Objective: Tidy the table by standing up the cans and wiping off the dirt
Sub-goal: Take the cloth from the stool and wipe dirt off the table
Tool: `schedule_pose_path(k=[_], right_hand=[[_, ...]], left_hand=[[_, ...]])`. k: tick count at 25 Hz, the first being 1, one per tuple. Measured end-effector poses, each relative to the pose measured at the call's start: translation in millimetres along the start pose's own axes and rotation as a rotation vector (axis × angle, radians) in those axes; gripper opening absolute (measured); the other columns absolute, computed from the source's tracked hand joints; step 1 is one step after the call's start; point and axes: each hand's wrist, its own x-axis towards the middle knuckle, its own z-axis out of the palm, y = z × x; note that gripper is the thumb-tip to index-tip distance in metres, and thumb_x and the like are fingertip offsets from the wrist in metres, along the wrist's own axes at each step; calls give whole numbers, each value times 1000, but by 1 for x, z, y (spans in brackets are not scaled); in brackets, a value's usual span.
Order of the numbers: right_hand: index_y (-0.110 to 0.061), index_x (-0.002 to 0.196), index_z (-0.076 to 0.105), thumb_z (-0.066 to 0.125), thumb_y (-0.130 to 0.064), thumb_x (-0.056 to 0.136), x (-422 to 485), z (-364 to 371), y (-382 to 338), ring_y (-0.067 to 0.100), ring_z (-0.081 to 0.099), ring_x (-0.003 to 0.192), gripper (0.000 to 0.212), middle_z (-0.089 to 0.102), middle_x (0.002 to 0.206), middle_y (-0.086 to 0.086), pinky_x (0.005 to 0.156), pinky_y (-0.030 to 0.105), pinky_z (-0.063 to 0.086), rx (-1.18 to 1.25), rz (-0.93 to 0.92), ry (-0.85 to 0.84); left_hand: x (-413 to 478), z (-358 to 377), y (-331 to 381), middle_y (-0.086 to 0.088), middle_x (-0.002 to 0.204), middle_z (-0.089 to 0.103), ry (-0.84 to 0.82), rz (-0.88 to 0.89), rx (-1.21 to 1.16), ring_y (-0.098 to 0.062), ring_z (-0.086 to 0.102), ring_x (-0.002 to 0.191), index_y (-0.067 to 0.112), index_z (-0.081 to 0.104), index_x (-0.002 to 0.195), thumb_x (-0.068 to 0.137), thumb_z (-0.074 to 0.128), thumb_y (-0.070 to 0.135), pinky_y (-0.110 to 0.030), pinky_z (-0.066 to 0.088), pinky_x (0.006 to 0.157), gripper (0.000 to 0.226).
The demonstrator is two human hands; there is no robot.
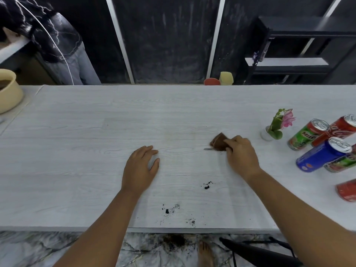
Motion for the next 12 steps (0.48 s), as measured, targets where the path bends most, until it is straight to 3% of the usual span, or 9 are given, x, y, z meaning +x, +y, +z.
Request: schedule_pose_path(k=[4,6,9,12], right_hand=[[-6,121,81,80,3,87,-65,15,-40,35,62,91,35,70,101,12,77,38,56,128,-233,-60],[-10,126,80,79,2,91,-70,12,-47,28,61,97,37,69,104,8,83,31,50,234,-246,-124],[-13,128,79,74,3,93,-19,-2,-46,28,59,101,39,67,105,10,93,33,46,332,-172,-94],[-17,129,79,69,1,97,70,-13,-39,30,60,106,38,66,110,13,94,28,43,275,-113,3]], left_hand=[[0,1,-2,6,145,66,18,20,-5,-19,57,139,25,74,132,104,68,37,-45,49,116,31],[1,2,-2,6,145,66,21,20,-2,-20,58,139,25,74,132,104,69,37,-45,49,116,30],[1,2,-2,7,145,66,18,10,9,-18,58,139,26,74,132,104,69,39,-44,49,116,31],[2,2,-3,7,145,66,22,11,6,-18,58,139,26,74,132,104,69,38,-42,48,117,31]])
